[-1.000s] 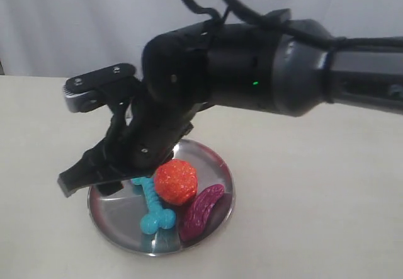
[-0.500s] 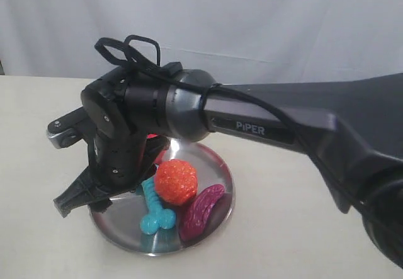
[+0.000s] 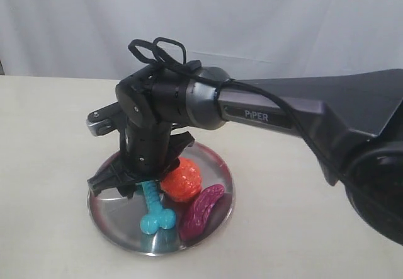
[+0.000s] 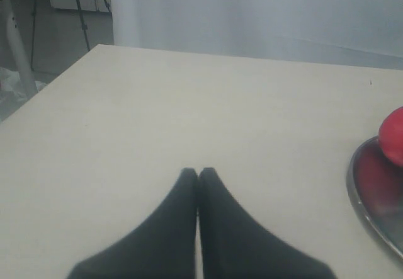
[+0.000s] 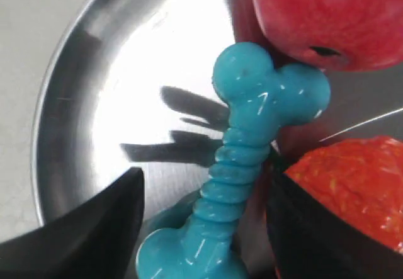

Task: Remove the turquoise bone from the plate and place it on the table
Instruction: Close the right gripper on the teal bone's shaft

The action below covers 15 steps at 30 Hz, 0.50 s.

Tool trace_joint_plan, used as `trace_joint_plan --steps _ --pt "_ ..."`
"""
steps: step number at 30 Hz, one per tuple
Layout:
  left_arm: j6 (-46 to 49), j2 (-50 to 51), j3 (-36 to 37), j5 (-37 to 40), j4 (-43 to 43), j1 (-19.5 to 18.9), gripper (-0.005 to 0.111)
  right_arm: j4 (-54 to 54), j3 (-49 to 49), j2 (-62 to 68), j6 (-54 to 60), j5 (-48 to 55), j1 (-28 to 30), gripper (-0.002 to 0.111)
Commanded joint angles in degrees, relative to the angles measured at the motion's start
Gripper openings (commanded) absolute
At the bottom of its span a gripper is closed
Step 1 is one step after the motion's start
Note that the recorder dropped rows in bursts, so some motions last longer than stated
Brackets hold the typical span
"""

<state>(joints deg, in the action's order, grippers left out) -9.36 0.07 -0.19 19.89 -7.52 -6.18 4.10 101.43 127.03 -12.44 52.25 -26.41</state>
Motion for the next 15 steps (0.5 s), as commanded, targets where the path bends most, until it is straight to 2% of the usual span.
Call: trace_joint_plan --steps 1,15 --pt "0.14 -0.07 0.19 -0.04 -0.02 0.39 0.0 -1.14 0.45 0.03 1.6 -0.24 0.62 0.055" --pt "-0.02 -0.07 0.19 -0.04 -0.02 0.39 0.0 -3.23 0.45 3.29 3.68 -1.38 1.05 0.055"
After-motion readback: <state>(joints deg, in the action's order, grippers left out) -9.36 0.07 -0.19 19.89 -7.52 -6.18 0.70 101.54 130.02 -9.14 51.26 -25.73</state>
